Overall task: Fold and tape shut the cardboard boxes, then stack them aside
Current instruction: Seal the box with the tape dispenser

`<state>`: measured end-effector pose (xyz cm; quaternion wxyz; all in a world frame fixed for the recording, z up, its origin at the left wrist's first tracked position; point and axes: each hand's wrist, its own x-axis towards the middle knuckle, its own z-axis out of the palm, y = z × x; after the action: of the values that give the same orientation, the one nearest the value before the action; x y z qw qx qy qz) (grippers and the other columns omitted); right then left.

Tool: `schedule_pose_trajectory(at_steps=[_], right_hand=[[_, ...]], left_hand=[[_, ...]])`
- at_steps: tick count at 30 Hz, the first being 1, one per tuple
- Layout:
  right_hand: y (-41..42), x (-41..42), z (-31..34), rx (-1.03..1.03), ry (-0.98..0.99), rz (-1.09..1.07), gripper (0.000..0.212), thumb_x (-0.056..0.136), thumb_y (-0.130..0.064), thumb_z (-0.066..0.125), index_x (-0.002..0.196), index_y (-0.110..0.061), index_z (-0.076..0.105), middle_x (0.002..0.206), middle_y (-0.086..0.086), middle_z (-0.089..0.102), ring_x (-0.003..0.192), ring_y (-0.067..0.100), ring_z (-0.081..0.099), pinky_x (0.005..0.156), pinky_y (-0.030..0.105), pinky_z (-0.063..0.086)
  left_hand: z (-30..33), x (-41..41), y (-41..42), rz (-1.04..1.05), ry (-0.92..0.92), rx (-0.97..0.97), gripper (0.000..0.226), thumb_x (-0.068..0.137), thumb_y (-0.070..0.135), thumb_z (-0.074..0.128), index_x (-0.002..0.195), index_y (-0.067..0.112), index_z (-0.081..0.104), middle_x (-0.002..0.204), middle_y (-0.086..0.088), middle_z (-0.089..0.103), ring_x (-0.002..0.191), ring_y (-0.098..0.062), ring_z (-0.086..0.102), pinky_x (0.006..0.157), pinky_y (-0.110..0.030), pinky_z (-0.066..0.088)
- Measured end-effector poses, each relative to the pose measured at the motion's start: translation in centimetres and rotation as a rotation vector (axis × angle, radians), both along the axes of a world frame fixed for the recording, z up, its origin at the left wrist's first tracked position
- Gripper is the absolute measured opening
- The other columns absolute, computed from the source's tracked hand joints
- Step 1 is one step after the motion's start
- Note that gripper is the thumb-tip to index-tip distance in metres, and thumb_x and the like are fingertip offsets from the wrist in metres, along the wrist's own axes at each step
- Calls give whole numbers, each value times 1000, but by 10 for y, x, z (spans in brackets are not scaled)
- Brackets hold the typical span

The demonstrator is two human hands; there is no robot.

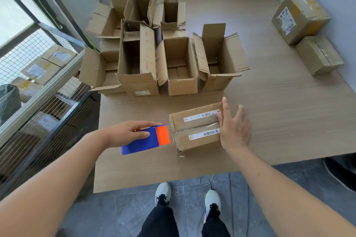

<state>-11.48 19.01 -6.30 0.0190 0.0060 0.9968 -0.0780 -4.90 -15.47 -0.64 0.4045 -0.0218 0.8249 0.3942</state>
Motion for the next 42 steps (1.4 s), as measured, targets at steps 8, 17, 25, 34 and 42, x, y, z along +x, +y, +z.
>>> schedule_pose_trajectory(at_steps=[8,17,25,34,42], right_hand=[[-95,64,17,-109,-212,17,80,99,-71,31,163,-32,4,169,17,-1,155,39,5,124,48,7],[-98,67,3,-114,-316,78,96,89,-87,24,149,-43,-37,160,9,-42,148,28,-38,122,50,-19],[-104,69,6,-19,-281,66,92,94,-79,22,156,-34,-29,165,19,-29,153,38,-24,125,54,-10],[-99,64,8,-85,-369,96,78,94,-72,4,151,-38,-36,162,16,-36,151,35,-31,122,53,-17],[-99,62,8,-70,-411,107,82,96,-76,9,148,-38,-41,159,15,-42,148,34,-38,121,54,-20]], left_hand=[[-39,5,-2,29,50,235,45,108,30,49,138,64,46,132,31,58,121,-2,55,105,-31,41],[-70,28,-16,82,45,370,45,110,29,45,145,58,43,140,30,55,129,-1,51,112,-32,38],[-66,17,-9,16,103,306,42,111,31,42,133,66,43,130,44,52,123,13,48,105,-23,36],[-68,16,-11,39,65,327,44,110,28,43,140,61,44,136,35,55,127,3,51,110,-27,37],[-72,10,1,15,53,212,36,110,37,40,144,49,44,141,20,53,128,-7,51,113,-33,34]])
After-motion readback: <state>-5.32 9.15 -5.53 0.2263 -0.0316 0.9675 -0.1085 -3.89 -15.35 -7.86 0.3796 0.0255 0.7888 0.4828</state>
